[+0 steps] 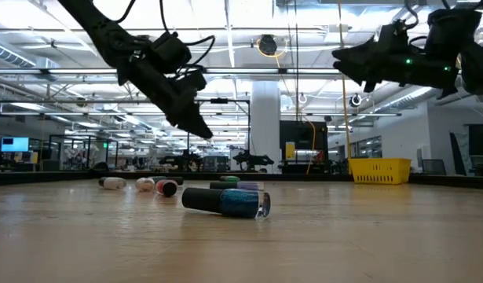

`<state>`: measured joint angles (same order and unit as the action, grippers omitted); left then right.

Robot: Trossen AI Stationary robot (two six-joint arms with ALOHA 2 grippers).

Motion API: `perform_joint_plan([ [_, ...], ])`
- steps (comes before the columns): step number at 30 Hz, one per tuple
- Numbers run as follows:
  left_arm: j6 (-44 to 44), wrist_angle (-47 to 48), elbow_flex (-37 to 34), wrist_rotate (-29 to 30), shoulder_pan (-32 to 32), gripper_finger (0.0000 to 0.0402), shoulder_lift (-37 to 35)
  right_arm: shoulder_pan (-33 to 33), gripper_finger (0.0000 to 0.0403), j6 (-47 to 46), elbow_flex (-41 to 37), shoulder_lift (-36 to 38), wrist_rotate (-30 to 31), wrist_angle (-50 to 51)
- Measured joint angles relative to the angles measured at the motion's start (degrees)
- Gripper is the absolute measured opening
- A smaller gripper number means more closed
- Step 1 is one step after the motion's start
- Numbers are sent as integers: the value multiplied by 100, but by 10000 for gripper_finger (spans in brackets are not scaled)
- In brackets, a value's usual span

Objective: Pick & Place Nail Polish
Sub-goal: Put the dark green nail polish bottle into the yellow bin

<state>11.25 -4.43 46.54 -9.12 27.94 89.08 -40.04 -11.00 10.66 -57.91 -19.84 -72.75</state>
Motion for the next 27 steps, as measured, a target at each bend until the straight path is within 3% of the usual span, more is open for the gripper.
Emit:
perform_joint_plan([
  [5, -468, 437, 0, 820, -222, 124, 0, 154, 210, -9, 0, -2, -228, 363],
  [10, -1316, 1080, 0, 766, -480, 124, 0, 244, 210, -28, 0, 3, -534, 330],
  [22, -2049, 2346, -4, 820, -1346, 124, 0, 536, 210, -50, 0, 3, -565, 314],
  [27, -2445, 3168, -4, 1723, -1385, 124, 0, 582, 210, -94, 0, 3, -545, 161],
])
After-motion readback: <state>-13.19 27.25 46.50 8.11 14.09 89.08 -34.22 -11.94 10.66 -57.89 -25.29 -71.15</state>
